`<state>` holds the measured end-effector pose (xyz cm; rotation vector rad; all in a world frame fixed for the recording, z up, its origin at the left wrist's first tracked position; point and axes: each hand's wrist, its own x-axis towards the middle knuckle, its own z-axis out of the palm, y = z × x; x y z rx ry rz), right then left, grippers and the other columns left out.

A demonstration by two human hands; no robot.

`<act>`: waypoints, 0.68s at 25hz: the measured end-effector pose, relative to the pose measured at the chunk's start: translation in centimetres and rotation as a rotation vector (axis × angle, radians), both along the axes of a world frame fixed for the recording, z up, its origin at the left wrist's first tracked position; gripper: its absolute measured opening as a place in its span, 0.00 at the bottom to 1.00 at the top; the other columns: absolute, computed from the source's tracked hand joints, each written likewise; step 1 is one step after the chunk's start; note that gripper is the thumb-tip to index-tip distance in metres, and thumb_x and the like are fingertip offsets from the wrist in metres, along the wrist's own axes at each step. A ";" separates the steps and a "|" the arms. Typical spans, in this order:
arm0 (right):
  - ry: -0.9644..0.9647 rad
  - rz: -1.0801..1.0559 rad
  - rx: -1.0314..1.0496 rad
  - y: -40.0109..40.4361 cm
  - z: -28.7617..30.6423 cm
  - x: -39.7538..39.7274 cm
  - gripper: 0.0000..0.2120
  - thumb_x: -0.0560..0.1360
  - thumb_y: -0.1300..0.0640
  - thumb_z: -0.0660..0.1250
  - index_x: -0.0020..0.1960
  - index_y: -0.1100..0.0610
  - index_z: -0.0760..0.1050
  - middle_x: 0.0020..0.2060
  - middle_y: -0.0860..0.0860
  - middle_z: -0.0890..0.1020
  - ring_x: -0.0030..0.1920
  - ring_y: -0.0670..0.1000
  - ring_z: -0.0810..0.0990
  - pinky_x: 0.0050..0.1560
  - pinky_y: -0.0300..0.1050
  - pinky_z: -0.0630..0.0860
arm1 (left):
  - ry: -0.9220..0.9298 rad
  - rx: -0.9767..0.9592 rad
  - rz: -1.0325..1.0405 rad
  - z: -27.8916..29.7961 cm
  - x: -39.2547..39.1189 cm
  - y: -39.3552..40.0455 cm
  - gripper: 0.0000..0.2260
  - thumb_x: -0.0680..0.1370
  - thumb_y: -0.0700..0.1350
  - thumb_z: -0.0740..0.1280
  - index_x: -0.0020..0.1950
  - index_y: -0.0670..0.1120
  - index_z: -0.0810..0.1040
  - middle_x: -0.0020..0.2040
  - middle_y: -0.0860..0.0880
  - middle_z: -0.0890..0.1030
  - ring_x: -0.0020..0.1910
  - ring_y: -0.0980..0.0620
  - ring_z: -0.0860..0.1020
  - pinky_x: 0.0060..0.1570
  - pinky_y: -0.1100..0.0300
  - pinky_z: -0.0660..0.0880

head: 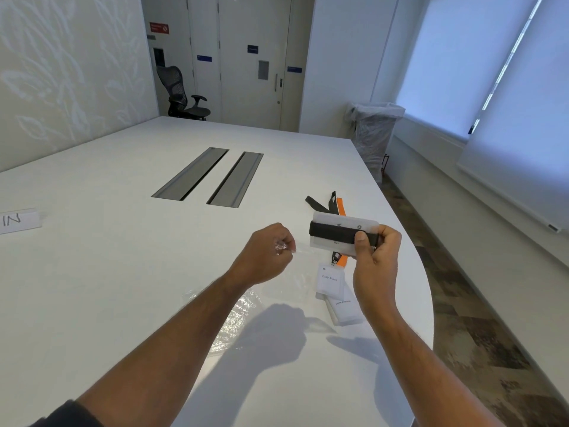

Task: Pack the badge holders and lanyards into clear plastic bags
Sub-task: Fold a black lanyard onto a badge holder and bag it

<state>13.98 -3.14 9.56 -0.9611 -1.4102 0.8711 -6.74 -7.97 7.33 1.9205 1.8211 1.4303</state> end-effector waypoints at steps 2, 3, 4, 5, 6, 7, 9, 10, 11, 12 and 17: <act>-0.027 -0.001 -0.014 -0.2 0.1 -0.2 0.11 0.83 0.59 0.62 0.61 0.47 0.65 0.53 0.41 0.76 0.53 0.42 0.80 0.43 0.27 0.79 | 0.010 -0.039 -0.034 -0.1 0.4 -0.2 0.05 0.69 0.40 0.65 0.41 0.47 0.80 0.41 0.53 0.81 0.40 0.58 0.78 0.41 0.70 0.72; -0.044 0.000 -0.024 -0.2 0.0 -0.4 0.11 0.83 0.58 0.62 0.61 0.47 0.65 0.55 0.43 0.76 0.53 0.45 0.81 0.47 0.31 0.79 | 0.010 -0.055 -0.047 -0.2 0.5 -0.3 0.05 0.69 0.40 0.65 0.41 0.47 0.80 0.41 0.53 0.81 0.40 0.58 0.78 0.41 0.70 0.72; -0.063 0.003 -0.035 -0.3 0.0 -0.5 0.11 0.83 0.58 0.62 0.62 0.48 0.65 0.57 0.45 0.76 0.54 0.48 0.80 0.51 0.35 0.79 | 0.008 -0.065 -0.061 -0.2 0.6 -0.3 0.05 0.70 0.40 0.65 0.41 0.47 0.80 0.41 0.53 0.82 0.40 0.58 0.78 0.41 0.70 0.72; -0.086 0.006 -0.042 -0.4 -0.1 -0.6 0.11 0.83 0.58 0.63 0.62 0.47 0.65 0.57 0.45 0.76 0.53 0.48 0.80 0.54 0.38 0.79 | 0.006 -0.070 -0.075 -0.3 0.6 -0.3 0.05 0.70 0.40 0.66 0.42 0.47 0.80 0.42 0.53 0.82 0.41 0.58 0.78 0.41 0.70 0.72; -0.114 0.009 -0.043 -0.4 -0.2 -0.7 0.11 0.83 0.57 0.63 0.61 0.47 0.65 0.57 0.44 0.76 0.52 0.47 0.80 0.55 0.40 0.78 | 0.002 -0.072 -0.085 -0.3 0.6 -0.3 0.05 0.70 0.39 0.66 0.42 0.47 0.80 0.42 0.54 0.82 0.42 0.57 0.79 0.42 0.70 0.73; -0.144 0.015 -0.037 -0.5 -0.3 -0.7 0.11 0.83 0.57 0.63 0.61 0.45 0.65 0.55 0.43 0.76 0.50 0.45 0.80 0.55 0.40 0.79 | -0.008 -0.073 -0.092 -0.4 0.6 -0.3 0.06 0.71 0.38 0.67 0.43 0.48 0.81 0.42 0.54 0.82 0.43 0.57 0.79 0.43 0.69 0.74; -0.199 0.029 -0.019 -0.5 -0.5 -0.5 0.12 0.82 0.57 0.63 0.60 0.44 0.64 0.53 0.40 0.76 0.47 0.40 0.79 0.55 0.43 0.80 | -0.060 -0.085 -0.104 -0.5 0.5 -0.4 0.07 0.71 0.39 0.67 0.44 0.50 0.81 0.43 0.55 0.83 0.45 0.57 0.81 0.44 0.69 0.75; -0.226 0.035 -0.011 -0.4 -0.5 -0.4 0.13 0.82 0.57 0.63 0.60 0.43 0.64 0.53 0.40 0.76 0.46 0.40 0.79 0.55 0.45 0.80 | -0.089 -0.098 -0.106 -0.5 0.5 -0.4 0.07 0.71 0.39 0.68 0.45 0.51 0.80 0.44 0.55 0.83 0.45 0.58 0.81 0.44 0.69 0.76; -0.254 0.039 -0.004 -0.3 -0.5 -0.2 0.13 0.82 0.57 0.63 0.60 0.43 0.64 0.53 0.40 0.76 0.45 0.39 0.79 0.56 0.47 0.80 | -0.110 -0.116 -0.106 -0.6 0.4 -0.4 0.07 0.72 0.40 0.69 0.45 0.52 0.80 0.44 0.56 0.84 0.45 0.57 0.82 0.44 0.67 0.78; -0.284 0.040 0.001 -0.2 -0.5 -0.1 0.13 0.82 0.57 0.63 0.60 0.42 0.65 0.52 0.39 0.75 0.44 0.39 0.78 0.57 0.49 0.80 | -0.120 -0.132 -0.107 -0.7 0.3 -0.3 0.06 0.73 0.41 0.69 0.45 0.52 0.79 0.44 0.55 0.84 0.45 0.56 0.82 0.44 0.64 0.79; -0.395 0.082 -0.019 0.5 -0.5 0.2 0.14 0.83 0.57 0.62 0.63 0.41 0.67 0.57 0.44 0.77 0.53 0.48 0.77 0.65 0.58 0.75 | -0.134 -0.221 -0.178 -0.9 0.5 -0.3 0.06 0.74 0.49 0.72 0.47 0.56 0.76 0.45 0.59 0.83 0.46 0.59 0.82 0.40 0.71 0.75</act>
